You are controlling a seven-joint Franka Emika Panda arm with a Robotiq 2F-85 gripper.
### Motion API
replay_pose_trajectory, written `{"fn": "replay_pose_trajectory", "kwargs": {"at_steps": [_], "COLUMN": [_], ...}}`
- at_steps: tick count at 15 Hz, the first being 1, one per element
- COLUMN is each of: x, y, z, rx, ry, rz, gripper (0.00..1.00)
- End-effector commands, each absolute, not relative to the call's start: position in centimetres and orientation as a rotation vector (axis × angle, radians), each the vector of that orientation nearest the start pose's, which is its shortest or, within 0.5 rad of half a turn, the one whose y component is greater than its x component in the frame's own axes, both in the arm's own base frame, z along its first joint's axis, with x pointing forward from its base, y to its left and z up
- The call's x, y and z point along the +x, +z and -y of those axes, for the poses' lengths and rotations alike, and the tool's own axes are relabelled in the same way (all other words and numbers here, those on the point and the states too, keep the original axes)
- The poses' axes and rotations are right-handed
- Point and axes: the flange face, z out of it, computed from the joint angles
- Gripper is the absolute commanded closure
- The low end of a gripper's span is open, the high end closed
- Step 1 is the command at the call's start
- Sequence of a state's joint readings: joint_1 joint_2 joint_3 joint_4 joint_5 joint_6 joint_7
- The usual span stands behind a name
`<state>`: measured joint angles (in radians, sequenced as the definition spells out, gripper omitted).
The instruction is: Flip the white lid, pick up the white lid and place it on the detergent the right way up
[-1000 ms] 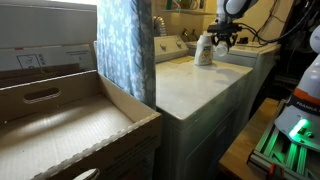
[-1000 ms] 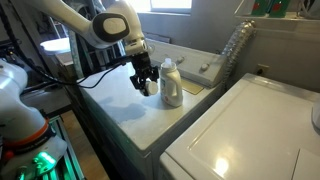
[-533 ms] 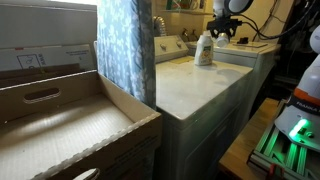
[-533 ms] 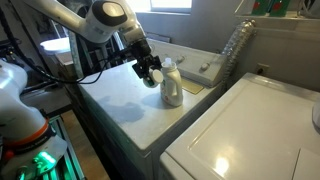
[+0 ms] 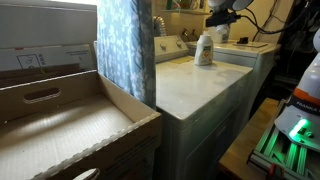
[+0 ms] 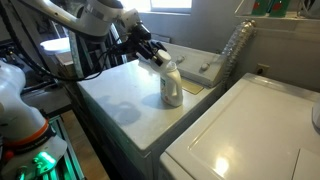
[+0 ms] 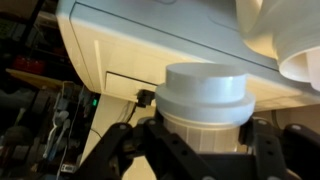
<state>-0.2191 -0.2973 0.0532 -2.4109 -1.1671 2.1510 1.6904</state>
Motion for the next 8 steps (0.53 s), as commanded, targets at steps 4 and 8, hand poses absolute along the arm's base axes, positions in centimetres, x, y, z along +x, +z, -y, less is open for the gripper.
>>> {"fn": "replay_pose_trajectory", "kwargs": {"at_steps": [4, 8], "x": [47.7, 49.2], "y": [45.2, 43.8], "z": [8.1, 6.4], "rx": [1.827, 1.817], "ry": [1.067, 1.152], "rz": [1.116, 1.016], "gripper": [0.62, 0.62]}}
